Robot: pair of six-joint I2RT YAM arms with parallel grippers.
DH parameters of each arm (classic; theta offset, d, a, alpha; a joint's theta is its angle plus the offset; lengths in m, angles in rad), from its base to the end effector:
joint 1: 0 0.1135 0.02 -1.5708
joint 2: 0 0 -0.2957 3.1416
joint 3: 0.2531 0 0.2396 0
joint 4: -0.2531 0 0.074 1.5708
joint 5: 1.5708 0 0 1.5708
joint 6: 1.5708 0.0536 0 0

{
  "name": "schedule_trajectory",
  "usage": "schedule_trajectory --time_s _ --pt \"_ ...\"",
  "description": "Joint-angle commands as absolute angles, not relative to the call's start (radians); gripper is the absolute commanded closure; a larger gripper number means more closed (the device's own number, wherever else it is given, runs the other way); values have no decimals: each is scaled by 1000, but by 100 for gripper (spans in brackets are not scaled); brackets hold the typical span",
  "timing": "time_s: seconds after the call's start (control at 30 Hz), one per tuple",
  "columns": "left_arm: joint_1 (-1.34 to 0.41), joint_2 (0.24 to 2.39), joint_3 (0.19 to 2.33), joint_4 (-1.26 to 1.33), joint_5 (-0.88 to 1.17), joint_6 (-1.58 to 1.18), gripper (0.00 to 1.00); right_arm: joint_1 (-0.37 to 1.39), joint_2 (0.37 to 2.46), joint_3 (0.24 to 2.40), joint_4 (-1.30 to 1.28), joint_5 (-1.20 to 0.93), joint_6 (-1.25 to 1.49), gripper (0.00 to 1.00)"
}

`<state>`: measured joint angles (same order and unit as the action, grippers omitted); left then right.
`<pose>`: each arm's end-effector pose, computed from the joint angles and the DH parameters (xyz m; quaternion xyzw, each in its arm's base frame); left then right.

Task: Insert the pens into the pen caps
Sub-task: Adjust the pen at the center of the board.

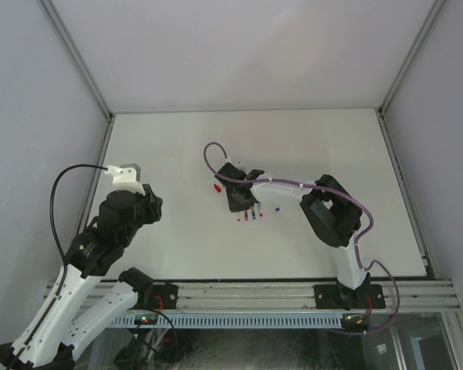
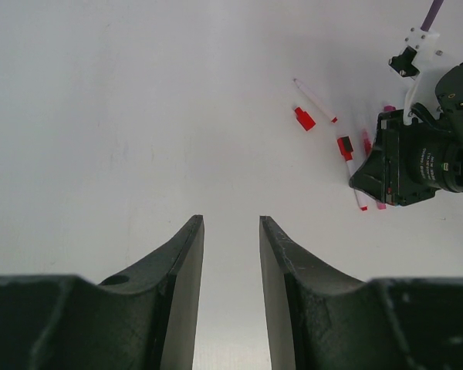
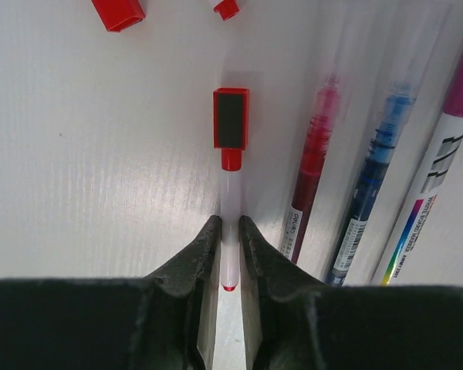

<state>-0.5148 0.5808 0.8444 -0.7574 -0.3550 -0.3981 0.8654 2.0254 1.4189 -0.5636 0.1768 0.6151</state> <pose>0.0880 -0.0284 0.3352 -0.0411 0.8488 -0.0864 0.5199 0.2821 0.3168 0.1795 -0.1044 0.9707 0.0698 0.2047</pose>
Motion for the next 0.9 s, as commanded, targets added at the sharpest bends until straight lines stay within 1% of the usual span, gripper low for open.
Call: schedule_trajectory --time_s 0.0,0.17,0.27,0.33,0.43,0.53,0.7,0.87 --pt "-511 586 830 -715 -350 -382 60 871 2010 1430 -543 167 660 85" --pt "-511 583 830 -716 -355 -382 60 872 1994 1430 -536 170 660 76" --pt "-511 581 829 -716 -359 -383 60 872 1956 1430 -535 168 648 68" --pt "-511 580 830 -716 -362 -383 60 870 1923 1432 -530 173 629 66" --pt "-511 579 828 -714 -364 -382 60 860 1882 1438 -511 178 575 65" --pt "-511 581 827 -713 -364 -382 60 837 1884 1455 -481 146 493 65" --pt "-511 580 823 -710 -365 -383 60 802 1959 1534 -456 79 353 68" --pt "-511 574 824 -713 -369 -383 60 780 2042 1646 -468 100 275 68"
